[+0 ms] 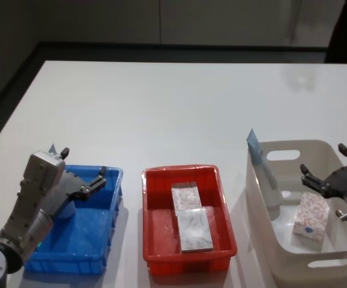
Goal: Bimanual collaborative sorting of washing and personal care products
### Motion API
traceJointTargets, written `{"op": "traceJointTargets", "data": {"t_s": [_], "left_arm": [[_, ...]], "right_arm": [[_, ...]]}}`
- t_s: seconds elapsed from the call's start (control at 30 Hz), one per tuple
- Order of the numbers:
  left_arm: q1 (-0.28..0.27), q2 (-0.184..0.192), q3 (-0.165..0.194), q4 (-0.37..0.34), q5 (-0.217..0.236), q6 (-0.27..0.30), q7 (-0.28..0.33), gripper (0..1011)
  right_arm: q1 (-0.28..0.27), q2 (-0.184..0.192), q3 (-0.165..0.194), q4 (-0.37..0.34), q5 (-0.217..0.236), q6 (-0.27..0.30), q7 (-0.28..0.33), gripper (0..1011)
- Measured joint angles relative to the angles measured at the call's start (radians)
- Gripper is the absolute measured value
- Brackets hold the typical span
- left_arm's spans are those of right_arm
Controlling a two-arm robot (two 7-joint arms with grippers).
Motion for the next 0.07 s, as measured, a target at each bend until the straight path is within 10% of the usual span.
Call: {"op": "traceJointTargets", "data": {"t_s": [0.07], "left_arm": [[0.000, 0.000, 0.000, 0.000, 0.000, 0.000, 0.000, 1001]], "right_arm": [[0.000, 0.000, 0.000, 0.000, 0.000, 0.000, 0.000, 1003]]}}
